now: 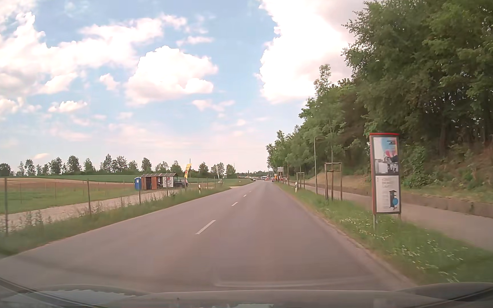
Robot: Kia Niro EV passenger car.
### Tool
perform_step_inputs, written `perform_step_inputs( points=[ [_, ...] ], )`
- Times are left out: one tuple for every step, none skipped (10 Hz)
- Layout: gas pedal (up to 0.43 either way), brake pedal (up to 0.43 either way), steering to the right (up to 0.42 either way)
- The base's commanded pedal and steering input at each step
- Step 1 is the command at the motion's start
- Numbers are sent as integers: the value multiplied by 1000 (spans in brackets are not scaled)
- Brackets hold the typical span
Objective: Follow the waypoints while adhering to traffic rules and regulations
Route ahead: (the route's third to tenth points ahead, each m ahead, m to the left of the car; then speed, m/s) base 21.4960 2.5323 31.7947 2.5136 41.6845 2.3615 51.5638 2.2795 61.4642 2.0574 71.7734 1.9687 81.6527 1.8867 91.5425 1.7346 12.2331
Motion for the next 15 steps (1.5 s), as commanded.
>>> perform_step_inputs(
  points=[
    [0, 18, 1],
    [0, 18, 1],
    [0, 18, 1],
    [0, 18, 1],
    [0, 18, 1],
    [0, 18, 1],
    [0, 18, 1],
    [0, 18, 1],
    [0, 18, 0],
    [0, 18, 0],
    [0, 18, 0],
    [0, 18, 0],
    [0, 18, 0],
    [0, 18, -1],
    [0, 18, -1]
  ],
)
